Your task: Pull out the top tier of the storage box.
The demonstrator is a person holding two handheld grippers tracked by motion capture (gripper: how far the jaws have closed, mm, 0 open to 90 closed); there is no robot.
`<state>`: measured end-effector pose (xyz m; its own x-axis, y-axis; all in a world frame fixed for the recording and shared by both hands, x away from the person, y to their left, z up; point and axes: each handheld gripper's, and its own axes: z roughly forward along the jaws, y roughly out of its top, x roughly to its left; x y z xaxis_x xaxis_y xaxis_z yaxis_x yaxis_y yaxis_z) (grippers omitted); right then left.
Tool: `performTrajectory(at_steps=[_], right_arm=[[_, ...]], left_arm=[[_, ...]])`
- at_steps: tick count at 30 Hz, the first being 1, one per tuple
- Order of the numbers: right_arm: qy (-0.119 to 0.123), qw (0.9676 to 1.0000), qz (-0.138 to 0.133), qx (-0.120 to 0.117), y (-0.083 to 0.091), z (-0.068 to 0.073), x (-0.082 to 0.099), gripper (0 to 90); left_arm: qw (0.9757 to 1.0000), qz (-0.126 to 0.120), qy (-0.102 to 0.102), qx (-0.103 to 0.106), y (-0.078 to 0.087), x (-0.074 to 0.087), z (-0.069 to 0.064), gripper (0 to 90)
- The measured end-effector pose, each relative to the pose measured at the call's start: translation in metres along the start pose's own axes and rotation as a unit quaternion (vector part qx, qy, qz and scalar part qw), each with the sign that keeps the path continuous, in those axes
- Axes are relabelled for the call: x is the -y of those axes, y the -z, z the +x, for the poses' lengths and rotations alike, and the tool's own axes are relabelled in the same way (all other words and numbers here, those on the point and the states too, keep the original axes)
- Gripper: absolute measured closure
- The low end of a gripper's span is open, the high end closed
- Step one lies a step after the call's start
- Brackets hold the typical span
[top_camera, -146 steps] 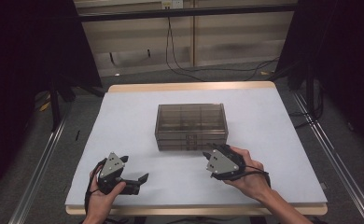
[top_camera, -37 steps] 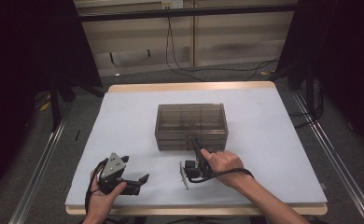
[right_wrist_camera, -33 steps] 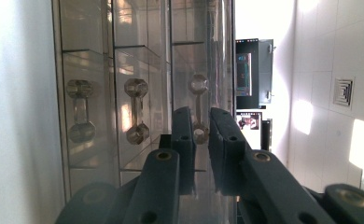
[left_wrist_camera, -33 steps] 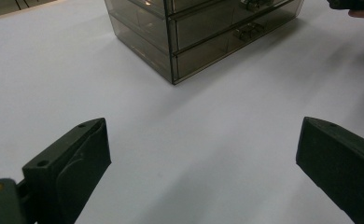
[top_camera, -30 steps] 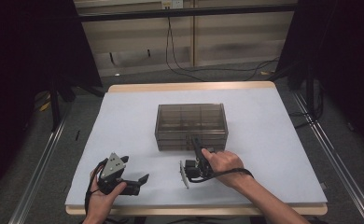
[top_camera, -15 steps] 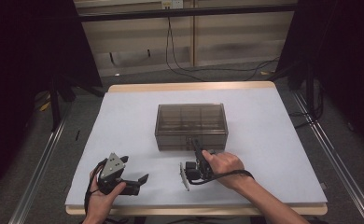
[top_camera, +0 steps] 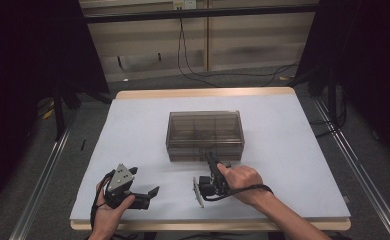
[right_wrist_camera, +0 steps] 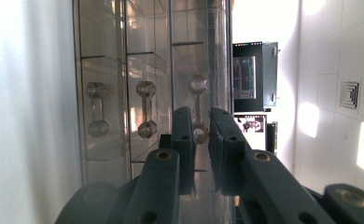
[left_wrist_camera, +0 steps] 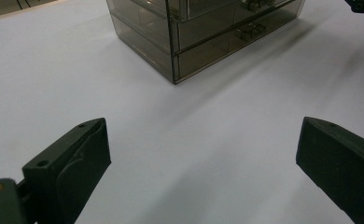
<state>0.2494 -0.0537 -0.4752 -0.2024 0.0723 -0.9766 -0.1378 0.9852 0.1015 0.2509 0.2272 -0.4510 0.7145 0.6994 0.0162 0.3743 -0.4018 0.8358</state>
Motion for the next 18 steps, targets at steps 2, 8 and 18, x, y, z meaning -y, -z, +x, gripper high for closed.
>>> performTrajectory(at_steps=[2,8,18], right_arm=[[0.001,1.0000,0.000,-0.001,0.0017,0.0003,0.0001,81.7],[0.009,0.9999,-0.004,-0.003,0.0047,-0.0005,0.0000,81.7],[0.007,1.0000,-0.006,-0.003,0.0068,0.0002,0.0000,81.6]], left_arm=[[1.0000,0.000,-0.001,0.000,0.0001,0.0000,0.0000,2.9],[1.0000,0.000,-0.002,-0.001,-0.0001,-0.0001,-0.0001,3.0],[1.0000,-0.001,0.001,0.001,-0.0001,0.0001,-0.0005,2.9]])
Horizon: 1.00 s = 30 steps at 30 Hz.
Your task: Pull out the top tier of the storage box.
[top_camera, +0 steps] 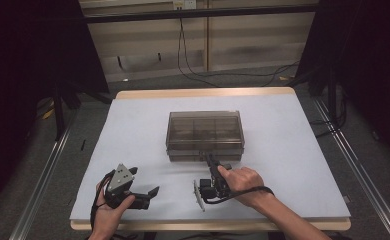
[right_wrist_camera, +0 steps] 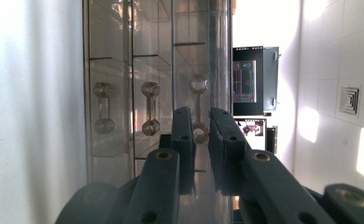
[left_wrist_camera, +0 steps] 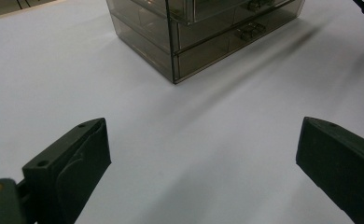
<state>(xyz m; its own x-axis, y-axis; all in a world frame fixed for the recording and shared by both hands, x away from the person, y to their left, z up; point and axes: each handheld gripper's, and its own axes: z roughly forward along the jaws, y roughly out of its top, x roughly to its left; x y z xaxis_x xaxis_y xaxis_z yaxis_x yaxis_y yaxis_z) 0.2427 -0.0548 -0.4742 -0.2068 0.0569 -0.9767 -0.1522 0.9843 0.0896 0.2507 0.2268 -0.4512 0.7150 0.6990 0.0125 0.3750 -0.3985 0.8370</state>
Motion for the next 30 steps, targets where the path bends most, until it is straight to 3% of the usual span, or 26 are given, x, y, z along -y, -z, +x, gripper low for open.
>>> performTrajectory(at_steps=[13,19,21,25,29,30], right_arm=[[-0.016,0.9998,-0.003,-0.009,0.001,-0.002,0.000,80.2],[-0.056,0.9979,-0.022,-0.024,0.005,-0.011,0.002,70.2],[-0.082,0.9955,-0.029,-0.038,0.005,-0.015,0.004,68.2],[-0.150,0.9837,-0.051,-0.085,0.007,-0.025,0.009,63.2],[-0.222,0.9623,-0.073,-0.140,0.007,-0.037,0.017,62.2],[-0.229,0.9577,-0.079,-0.155,0.005,-0.040,0.020,62.2]], left_arm=[[1.0000,0.002,0.000,-0.001,0.000,0.000,0.000,2.9],[1.0000,0.002,-0.001,-0.001,0.000,0.000,0.001,2.9],[1.0000,0.001,-0.001,-0.001,0.000,0.000,0.000,3.0],[1.0000,0.001,-0.001,-0.001,0.000,0.000,0.001,2.9],[1.0000,0.000,-0.001,0.000,0.000,0.000,0.000,3.0],[1.0000,0.000,0.000,0.000,0.000,0.000,0.000,3.0]])
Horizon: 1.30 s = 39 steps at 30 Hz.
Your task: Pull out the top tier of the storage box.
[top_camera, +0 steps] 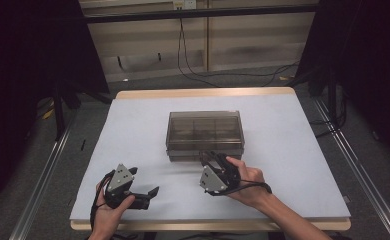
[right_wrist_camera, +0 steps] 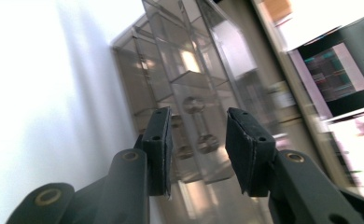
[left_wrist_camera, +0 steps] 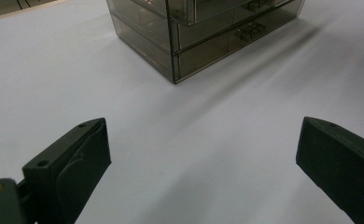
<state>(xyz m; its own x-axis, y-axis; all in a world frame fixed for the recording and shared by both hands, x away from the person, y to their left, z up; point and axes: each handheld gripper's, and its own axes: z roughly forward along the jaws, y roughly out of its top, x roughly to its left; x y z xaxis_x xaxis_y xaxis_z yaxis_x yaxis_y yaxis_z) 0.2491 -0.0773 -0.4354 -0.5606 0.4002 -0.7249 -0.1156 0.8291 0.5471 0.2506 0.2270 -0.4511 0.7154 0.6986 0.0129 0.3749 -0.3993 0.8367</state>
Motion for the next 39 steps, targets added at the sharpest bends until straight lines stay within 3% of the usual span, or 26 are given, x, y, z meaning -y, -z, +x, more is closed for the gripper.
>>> performTrajectory(at_steps=[5,6,7,9,11,15,16,17,18,20,21,23,24,30,32,36,37,39], right_arm=[[-0.054,0.9978,-0.023,-0.032,0.003,-0.013,0.005,62.2],[-0.054,0.9978,-0.023,-0.032,0.003,-0.013,0.005,62.2],[-0.075,0.9952,-0.031,-0.055,0.005,-0.018,0.006,62.2],[-0.095,0.9924,-0.042,-0.066,0.006,-0.023,0.008,63.1],[-0.116,0.9883,-0.056,-0.082,0.008,-0.029,0.010,63.7],[-0.163,0.9761,-0.072,-0.125,0.008,-0.040,0.015,64.1],[-0.163,0.9761,-0.072,-0.125,0.008,-0.040,0.015,64.1],[-0.182,0.9704,-0.079,-0.138,0.009,-0.046,0.018,64.0],[-0.187,0.9671,-0.081,-0.152,0.008,-0.049,0.019,63.9],[-0.190,0.9664,-0.081,-0.154,0.009,-0.051,0.020,63.9],[-0.199,0.9597,-0.081,-0.181,0.009,-0.056,0.022,63.8],[-0.204,0.9576,-0.083,-0.185,0.010,-0.059,0.023,63.8],[-0.208,0.9548,-0.084,-0.195,0.010,-0.061,0.023,63.8],[-0.201,0.9491,-0.077,-0.230,0.012,-0.073,0.023,63.8],[-0.199,0.9499,-0.081,-0.227,0.014,-0.077,0.022,63.8],[-0.198,0.9468,-0.073,-0.243,0.016,-0.083,0.023,63.8],[-0.197,0.9435,-0.065,-0.259,0.016,-0.088,0.023,63.2],[-0.196,0.9408,-0.058,-0.270,0.018,-0.093,0.023,62.4]], left_arm=[[1.0000,-0.001,0.001,0.001,0.000,0.000,0.000,3.0],[1.0000,-0.001,0.001,0.001,0.000,0.000,0.000,3.0],[1.0000,0.001,0.001,0.000,0.000,0.000,0.000,3.0],[1.0000,0.001,0.000,0.000,0.000,0.000,0.000,3.0],[1.0000,0.000,0.001,0.001,0.000,0.000,0.000,3.0],[1.0000,0.001,0.001,0.002,-0.001,0.000,-0.001,3.0],[1.0000,0.001,0.001,0.002,-0.001,0.000,-0.001,3.0],[1.0000,0.001,0.001,0.001,-0.001,0.000,-0.001,3.0],[1.0000,0.000,0.001,0.001,-0.001,0.000,-0.001,3.0],[1.0000,0.000,0.002,0.001,0.000,0.000,-0.001,3.0],[1.0000,0.000,0.000,0.001,0.000,0.000,0.000,3.0],[1.0000,0.002,0.001,0.003,-0.001,0.000,0.000,3.0],[1.0000,0.002,0.001,0.003,-0.001,0.000,0.000,3.0],[1.0000,0.000,0.000,0.001,0.000,0.000,0.000,3.0],[1.0000,0.001,0.000,0.001,0.000,0.000,0.000,3.0],[1.0000,0.003,-0.002,0.002,-0.001,0.000,-0.001,3.0],[1.0000,0.002,-0.002,0.003,-0.001,0.000,-0.001,3.0],[1.0000,0.001,0.000,0.002,-0.002,0.000,-0.001,3.0]])
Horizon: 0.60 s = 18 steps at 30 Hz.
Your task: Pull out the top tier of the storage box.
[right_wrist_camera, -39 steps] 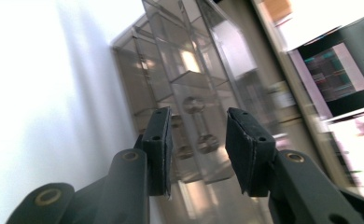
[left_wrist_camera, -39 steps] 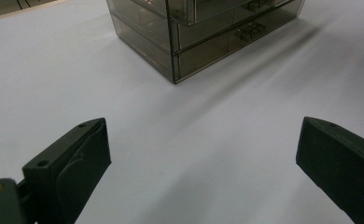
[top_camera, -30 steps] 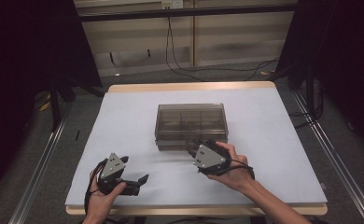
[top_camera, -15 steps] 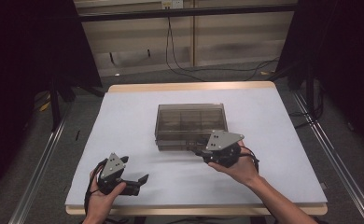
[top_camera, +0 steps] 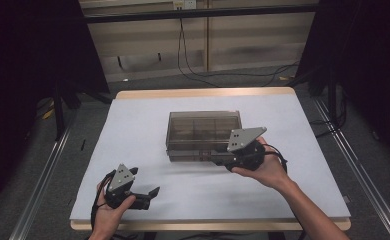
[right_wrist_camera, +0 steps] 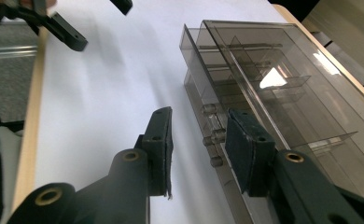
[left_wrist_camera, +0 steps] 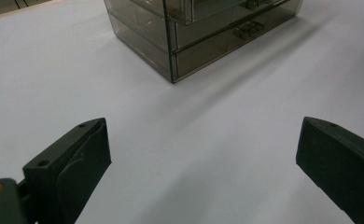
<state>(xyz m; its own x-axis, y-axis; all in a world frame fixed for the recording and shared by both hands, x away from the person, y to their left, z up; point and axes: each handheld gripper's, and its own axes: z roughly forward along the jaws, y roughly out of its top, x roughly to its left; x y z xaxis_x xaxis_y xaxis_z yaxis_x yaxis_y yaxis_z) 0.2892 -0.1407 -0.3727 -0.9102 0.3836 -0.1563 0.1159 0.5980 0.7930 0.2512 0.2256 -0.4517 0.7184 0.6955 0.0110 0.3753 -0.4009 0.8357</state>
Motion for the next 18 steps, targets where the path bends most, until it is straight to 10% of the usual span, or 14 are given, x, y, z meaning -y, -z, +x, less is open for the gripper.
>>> performTrajectory(at_steps=[10,18], right_arm=[[-0.019,0.9998,0.005,-0.010,0.018,-0.025,-0.007,67.3],[-0.022,0.9968,0.062,-0.045,0.000,-0.045,-0.003,68.1]], left_arm=[[1.0000,0.005,-0.001,-0.001,-0.002,0.000,0.000,3.0],[1.0000,0.006,-0.002,0.001,-0.002,0.000,0.000,3.0]])
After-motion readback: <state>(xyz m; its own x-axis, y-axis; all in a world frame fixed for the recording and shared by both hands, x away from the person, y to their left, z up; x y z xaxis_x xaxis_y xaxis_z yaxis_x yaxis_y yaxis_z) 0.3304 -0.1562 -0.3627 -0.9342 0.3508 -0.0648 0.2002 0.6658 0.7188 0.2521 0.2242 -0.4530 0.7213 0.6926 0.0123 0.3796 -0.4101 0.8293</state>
